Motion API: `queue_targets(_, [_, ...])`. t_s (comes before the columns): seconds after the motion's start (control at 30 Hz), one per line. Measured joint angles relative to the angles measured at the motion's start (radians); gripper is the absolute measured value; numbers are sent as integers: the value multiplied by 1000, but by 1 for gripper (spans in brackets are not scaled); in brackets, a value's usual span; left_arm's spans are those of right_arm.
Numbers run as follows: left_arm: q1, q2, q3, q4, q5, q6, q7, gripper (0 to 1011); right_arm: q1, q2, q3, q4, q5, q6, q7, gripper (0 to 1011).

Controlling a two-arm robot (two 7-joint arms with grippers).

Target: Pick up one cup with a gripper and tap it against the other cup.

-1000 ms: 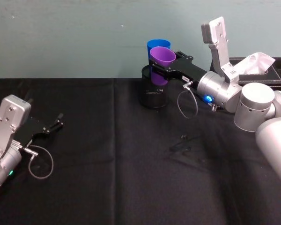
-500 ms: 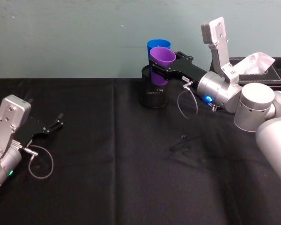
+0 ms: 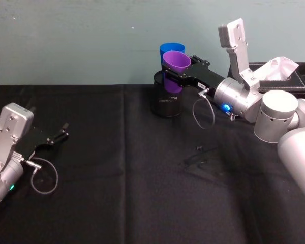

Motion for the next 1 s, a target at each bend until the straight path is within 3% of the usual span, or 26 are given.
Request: queue_targets(1.0, [0,0,0,0,0,0,0,1000,0,0,0,0,0,0,0,723])
